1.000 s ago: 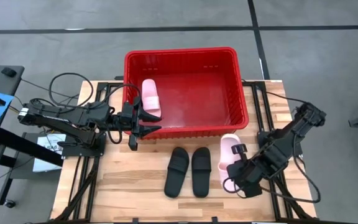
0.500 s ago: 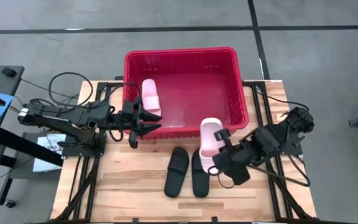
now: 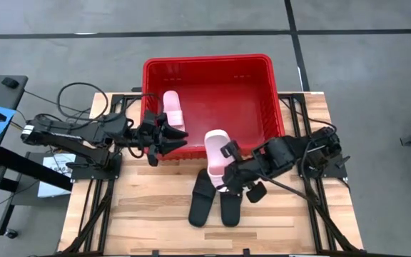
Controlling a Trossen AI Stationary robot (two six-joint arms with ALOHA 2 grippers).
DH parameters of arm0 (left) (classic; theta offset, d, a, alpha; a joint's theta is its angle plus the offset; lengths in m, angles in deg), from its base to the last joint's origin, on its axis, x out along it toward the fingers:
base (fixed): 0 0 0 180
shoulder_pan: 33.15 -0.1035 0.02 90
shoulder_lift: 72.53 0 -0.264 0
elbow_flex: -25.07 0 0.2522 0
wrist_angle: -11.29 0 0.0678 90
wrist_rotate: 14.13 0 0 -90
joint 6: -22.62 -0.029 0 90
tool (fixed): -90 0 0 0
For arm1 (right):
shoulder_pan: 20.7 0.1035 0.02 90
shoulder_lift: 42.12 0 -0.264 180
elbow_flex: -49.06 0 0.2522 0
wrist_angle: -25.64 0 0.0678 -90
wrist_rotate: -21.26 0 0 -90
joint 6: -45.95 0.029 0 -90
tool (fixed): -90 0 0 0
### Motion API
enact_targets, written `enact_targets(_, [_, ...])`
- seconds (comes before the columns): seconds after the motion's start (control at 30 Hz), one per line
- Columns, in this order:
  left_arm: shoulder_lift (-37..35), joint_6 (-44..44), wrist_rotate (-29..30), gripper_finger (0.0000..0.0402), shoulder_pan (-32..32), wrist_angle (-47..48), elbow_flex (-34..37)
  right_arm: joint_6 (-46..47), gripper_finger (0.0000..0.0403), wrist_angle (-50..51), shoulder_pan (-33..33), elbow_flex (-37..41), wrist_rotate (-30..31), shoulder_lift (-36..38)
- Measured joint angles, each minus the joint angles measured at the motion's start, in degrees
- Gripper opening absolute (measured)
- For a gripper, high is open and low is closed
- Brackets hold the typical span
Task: Pick and place slides into bin
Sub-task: Put the pink slipper in the red bin
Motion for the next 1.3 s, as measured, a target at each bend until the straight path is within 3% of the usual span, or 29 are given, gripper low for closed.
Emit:
enact_targets(0.43, [8.4,1.3,-1.6,0.0156,0.0,-8.1,0.0,-4.4,0.0,-2.6,-2.3,-2.6,-0.1,-0.3])
enact_targets(1.3, [8.6,-0.5,-0.4,0.0156,-2.5,-6.3,0.1,-2.3,0.0,0.4,1.3,-2.5,2.0,-0.3])
